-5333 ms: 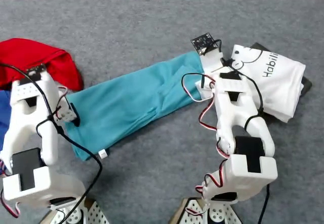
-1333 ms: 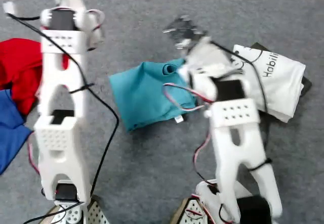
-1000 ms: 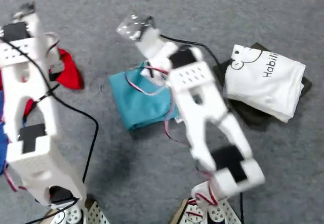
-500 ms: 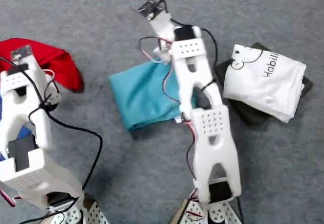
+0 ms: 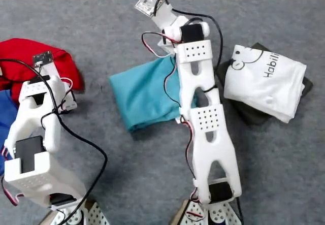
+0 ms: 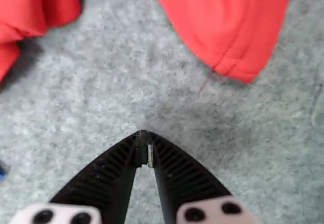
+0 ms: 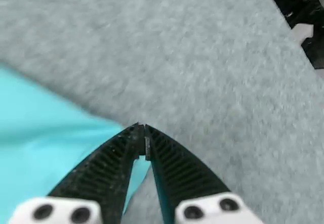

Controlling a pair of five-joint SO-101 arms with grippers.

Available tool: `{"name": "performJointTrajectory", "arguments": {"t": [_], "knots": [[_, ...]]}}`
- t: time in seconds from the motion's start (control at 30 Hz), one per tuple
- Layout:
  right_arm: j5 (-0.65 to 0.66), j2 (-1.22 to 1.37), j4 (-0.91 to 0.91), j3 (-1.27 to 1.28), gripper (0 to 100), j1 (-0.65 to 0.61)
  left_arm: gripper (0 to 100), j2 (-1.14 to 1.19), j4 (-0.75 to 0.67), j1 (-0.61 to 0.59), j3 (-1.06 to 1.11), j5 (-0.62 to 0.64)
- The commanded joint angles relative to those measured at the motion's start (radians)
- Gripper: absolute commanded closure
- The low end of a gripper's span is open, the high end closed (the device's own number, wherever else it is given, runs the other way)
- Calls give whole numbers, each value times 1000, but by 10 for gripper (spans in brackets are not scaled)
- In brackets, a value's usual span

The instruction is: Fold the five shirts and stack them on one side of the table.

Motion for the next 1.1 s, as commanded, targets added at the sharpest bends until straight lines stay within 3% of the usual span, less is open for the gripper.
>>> {"name": "performJointTrajectory", "arguments": {"t": [0.0, 0.3, 0.57, 0.73, 1.07], "knots": [[8, -162, 153, -42, 994, -42, 981, -47, -11, 11, -2, -5], [-58, -117, 170, 179, 994, -36, 981, -45, -11, 14, -2, -5], [-52, 27, -35, 229, 994, 114, 981, -45, -31, 14, 2, -5], [-52, 33, -126, 220, 994, 119, 981, -45, -35, 14, 2, -5], [-52, -110, 187, -62, 994, 16, 981, -50, -37, 15, 0, -2]]}}
